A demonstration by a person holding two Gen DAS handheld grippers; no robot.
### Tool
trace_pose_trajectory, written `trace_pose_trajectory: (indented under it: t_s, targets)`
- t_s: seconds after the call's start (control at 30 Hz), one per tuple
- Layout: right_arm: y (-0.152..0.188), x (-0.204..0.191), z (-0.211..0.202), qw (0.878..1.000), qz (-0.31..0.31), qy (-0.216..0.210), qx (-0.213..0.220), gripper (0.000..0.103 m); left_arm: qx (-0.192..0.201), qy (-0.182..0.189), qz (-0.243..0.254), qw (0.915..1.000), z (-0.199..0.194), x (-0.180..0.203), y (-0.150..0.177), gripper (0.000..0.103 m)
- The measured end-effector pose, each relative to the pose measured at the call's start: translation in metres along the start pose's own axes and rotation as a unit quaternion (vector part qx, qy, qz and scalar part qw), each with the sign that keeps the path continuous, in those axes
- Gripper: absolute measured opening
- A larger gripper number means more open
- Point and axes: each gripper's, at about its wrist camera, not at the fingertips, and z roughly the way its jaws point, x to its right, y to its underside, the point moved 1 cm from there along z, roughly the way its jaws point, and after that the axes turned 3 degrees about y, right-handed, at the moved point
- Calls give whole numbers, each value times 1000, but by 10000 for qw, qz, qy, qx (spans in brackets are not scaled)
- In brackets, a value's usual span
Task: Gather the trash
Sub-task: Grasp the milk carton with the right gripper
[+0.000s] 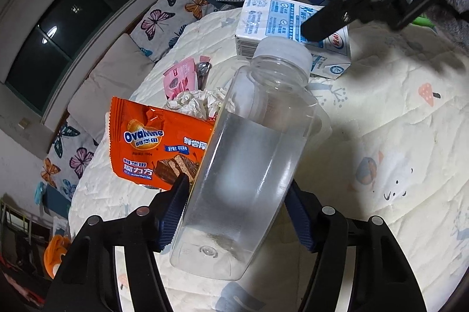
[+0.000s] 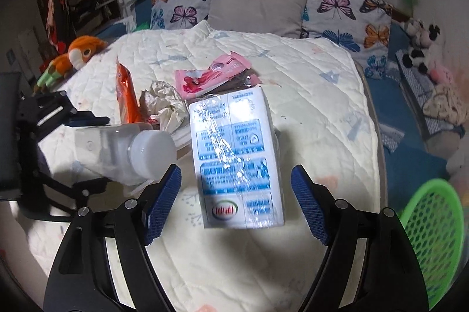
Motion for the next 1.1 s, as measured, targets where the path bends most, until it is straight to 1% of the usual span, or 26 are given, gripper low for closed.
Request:
trace_pose_trajectory:
  t_s: [0.17,0.3,0.33,0.37,0.53,0.73,0.8,0.87,0.97,1.1]
  targets:
    - [-5,-3,15,9995,-218,228,-36,77,5,-11,50,10000,2,2,-2,64]
    - [-8,-4,25,9993,-248,244,-136,77,1,-28,98,9999,4,3,-2,64]
    - [-8,-3,26,9994,-233,231,-145,73,11,-46,113,9999,4,4,-2,64]
    - [-8,-2,27,9995,-207,199,-150,71,30,-73,119,9999,3,5,-1,62]
    - [-5,-1,18,9997,-108,203,-60,70,57,-73,60,9999,-2,4,2,60]
    - [4,9,-4,9996,249,80,90,70,127,28,-218,9997,-18,3,6,57]
    - [8,13,-14,9990,432,-41,134,70,143,109,-378,9991,-25,4,7,57]
    - [14,15,-24,9983,545,-115,184,70,176,207,-580,9979,-33,4,8,56]
    - [21,17,-37,9977,606,-121,263,70,255,263,-774,9963,-44,8,7,56]
    - [31,22,-52,9967,726,-148,327,70,298,430,-1090,9927,-52,12,8,55]
